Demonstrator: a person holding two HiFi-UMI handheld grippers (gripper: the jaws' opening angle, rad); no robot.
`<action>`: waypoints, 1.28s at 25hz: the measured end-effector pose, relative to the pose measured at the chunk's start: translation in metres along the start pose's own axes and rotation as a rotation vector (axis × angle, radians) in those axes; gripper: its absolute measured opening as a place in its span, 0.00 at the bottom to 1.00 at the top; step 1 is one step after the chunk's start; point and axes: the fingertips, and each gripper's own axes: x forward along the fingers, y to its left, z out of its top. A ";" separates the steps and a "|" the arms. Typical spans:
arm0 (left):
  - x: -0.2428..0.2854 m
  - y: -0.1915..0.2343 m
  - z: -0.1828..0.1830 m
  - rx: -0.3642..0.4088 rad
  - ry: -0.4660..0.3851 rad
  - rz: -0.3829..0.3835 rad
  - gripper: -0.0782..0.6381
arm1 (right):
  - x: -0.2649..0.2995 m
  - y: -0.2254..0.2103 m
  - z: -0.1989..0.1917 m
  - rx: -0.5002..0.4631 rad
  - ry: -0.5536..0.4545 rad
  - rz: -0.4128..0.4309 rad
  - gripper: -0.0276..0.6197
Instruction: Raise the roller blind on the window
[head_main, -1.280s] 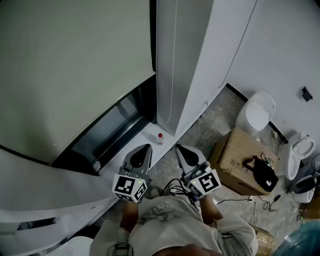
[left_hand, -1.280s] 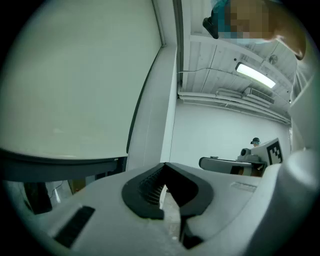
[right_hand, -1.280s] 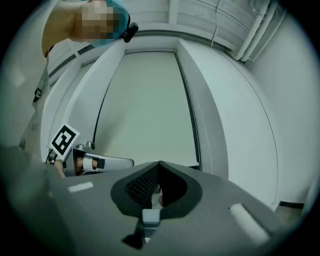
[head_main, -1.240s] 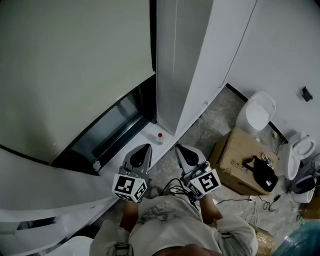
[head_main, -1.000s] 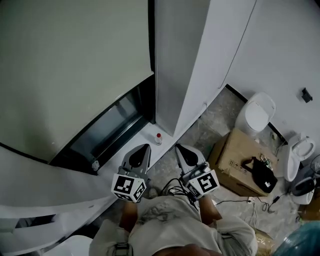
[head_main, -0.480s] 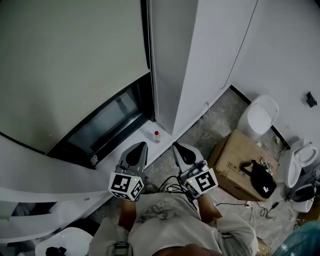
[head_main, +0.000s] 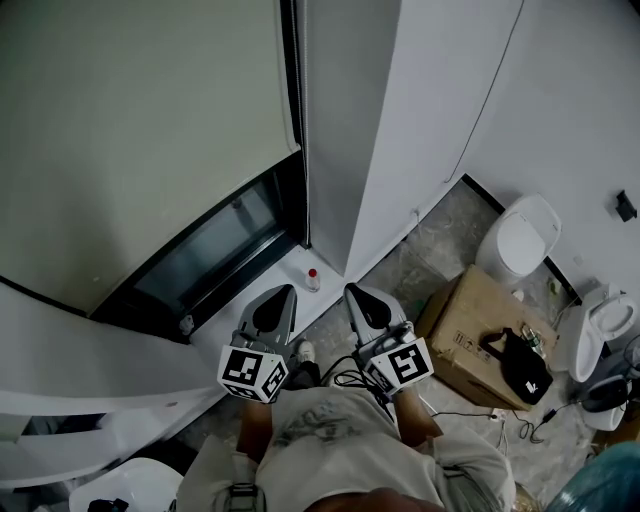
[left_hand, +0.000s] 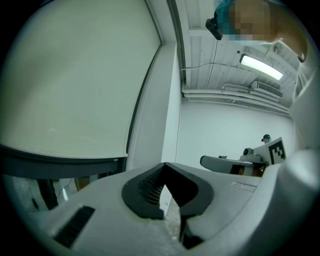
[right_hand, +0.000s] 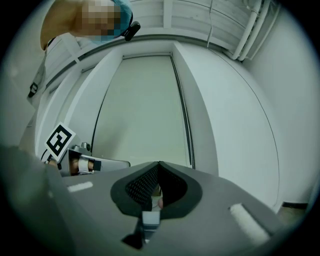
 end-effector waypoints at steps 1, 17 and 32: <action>0.003 0.002 -0.001 -0.002 0.000 -0.002 0.12 | 0.002 -0.003 -0.001 0.004 -0.002 -0.010 0.06; 0.058 0.063 0.016 -0.012 0.014 -0.045 0.12 | 0.080 -0.035 -0.004 -0.030 0.038 -0.062 0.06; 0.108 0.111 0.035 -0.022 0.031 -0.161 0.12 | 0.141 -0.061 0.008 -0.046 0.034 -0.168 0.06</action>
